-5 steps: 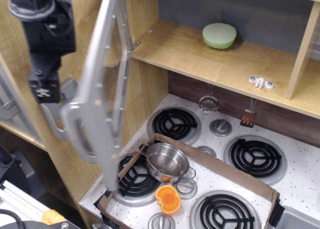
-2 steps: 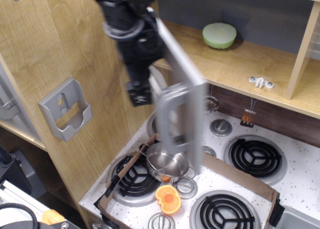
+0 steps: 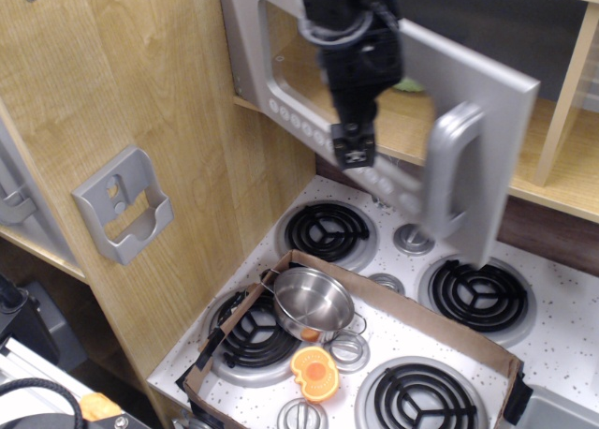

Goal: Close microwave

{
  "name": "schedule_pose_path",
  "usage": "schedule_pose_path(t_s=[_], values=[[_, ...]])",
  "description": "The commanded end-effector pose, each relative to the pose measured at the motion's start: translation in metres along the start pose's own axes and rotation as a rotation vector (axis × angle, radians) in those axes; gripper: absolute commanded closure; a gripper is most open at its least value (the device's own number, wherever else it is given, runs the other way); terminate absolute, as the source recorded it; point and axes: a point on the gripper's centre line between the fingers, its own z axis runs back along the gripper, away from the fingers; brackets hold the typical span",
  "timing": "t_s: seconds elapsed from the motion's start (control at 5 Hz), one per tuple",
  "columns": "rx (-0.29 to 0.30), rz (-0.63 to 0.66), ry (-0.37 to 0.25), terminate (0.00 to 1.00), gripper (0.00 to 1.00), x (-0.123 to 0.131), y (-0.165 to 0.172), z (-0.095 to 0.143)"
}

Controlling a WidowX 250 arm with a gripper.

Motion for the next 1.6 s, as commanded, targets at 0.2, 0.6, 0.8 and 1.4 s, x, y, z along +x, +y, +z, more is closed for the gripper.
schedule_pose_path(t_s=[0.2, 0.6, 0.8, 1.4], values=[[0.135, -0.151, -0.124, 0.00, 0.00, 0.062, 0.032, 0.018], [0.142, -0.155, -0.133, 0.00, 0.00, 0.071, 0.032, 0.022], [0.157, -0.156, -0.137, 0.00, 0.00, 0.072, 0.032, 0.022], [0.229, -0.158, -0.186, 0.00, 0.00, 0.077, 0.032, 0.025]])
